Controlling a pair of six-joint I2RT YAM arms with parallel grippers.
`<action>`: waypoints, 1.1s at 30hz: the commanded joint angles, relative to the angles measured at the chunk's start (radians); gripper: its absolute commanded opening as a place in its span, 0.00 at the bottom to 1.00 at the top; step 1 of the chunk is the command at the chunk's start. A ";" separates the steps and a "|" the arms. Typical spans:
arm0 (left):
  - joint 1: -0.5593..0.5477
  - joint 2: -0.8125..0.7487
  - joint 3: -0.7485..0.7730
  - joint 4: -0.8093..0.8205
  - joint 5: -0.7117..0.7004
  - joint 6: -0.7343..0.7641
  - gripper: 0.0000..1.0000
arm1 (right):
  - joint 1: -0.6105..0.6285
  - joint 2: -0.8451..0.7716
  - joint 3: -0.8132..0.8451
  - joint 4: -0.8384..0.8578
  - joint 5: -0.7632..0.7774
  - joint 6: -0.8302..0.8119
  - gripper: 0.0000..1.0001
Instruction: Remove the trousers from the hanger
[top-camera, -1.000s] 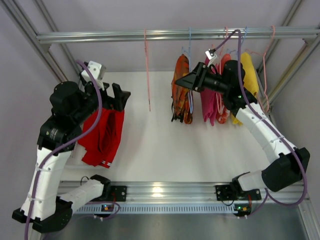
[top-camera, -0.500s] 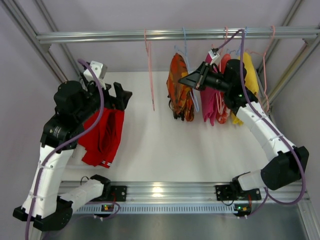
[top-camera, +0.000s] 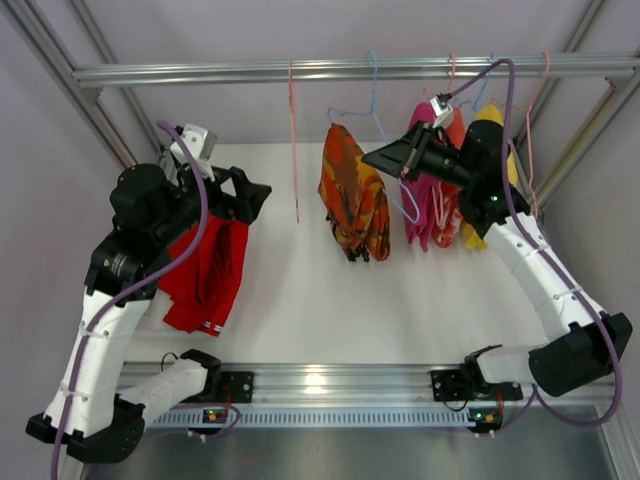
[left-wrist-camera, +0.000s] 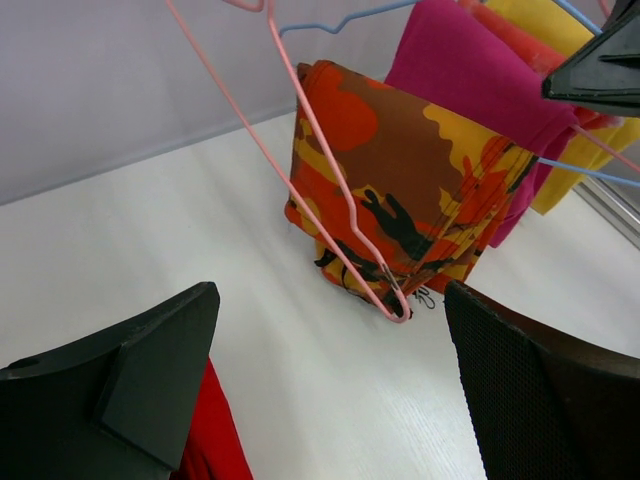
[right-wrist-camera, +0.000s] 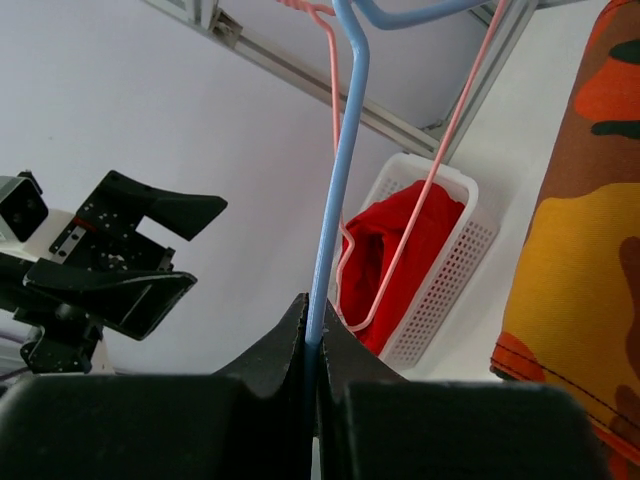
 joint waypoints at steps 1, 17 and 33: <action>0.006 0.011 0.011 0.080 0.109 0.007 0.99 | -0.006 -0.129 0.041 0.212 -0.044 -0.013 0.00; 0.003 0.074 0.013 0.112 0.196 0.047 0.99 | -0.007 -0.235 0.001 0.256 0.029 -0.068 0.00; 0.004 0.074 -0.018 0.138 0.180 0.057 0.99 | -0.006 -0.095 0.098 0.399 0.078 -0.015 0.00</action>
